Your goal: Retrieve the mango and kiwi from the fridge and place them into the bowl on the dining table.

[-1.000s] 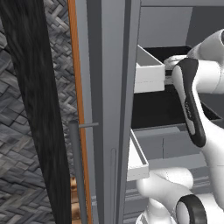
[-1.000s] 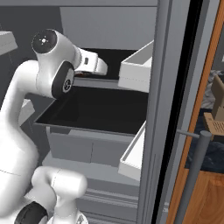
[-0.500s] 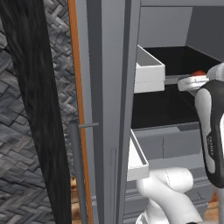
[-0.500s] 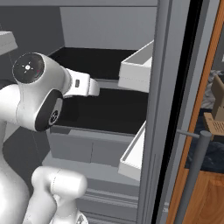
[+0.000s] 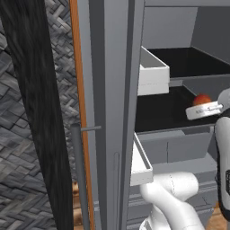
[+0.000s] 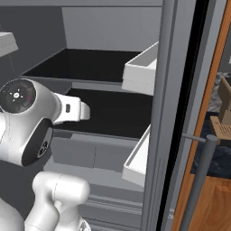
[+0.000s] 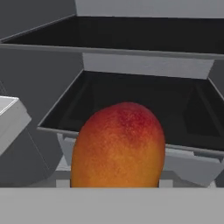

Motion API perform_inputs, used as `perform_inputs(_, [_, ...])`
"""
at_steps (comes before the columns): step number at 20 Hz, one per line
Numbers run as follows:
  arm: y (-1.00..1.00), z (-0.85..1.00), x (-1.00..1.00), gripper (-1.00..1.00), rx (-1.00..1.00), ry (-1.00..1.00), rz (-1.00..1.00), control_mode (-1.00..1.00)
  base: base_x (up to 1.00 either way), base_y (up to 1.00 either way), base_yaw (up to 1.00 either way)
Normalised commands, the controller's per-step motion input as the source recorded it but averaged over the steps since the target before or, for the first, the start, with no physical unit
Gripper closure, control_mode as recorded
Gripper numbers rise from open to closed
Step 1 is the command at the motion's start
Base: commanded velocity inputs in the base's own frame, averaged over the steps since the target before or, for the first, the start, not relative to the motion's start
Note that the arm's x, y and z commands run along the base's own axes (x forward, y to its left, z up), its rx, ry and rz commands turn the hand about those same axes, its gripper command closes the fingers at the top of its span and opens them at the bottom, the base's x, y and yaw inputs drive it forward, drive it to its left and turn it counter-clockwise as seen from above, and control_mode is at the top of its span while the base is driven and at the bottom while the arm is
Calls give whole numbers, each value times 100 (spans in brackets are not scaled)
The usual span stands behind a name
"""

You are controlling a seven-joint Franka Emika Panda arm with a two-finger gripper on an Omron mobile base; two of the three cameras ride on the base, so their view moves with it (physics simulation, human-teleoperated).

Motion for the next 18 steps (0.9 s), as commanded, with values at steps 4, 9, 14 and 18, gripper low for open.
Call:
perform_inputs(4, [0, 0, 0, 100, 0, 0, 0, 100, -66, 38, 5])
perform_inputs(9, [0, 0, 0, 100, 0, 0, 0, 100, -99, 2, 1])
perform_inputs(14, [0, 0, 0, 100, 0, 0, 0, 100, -100, -2, 0])
perform_inputs(18, [0, 0, 0, 100, 0, 0, 0, 100, -100, 0, 0])
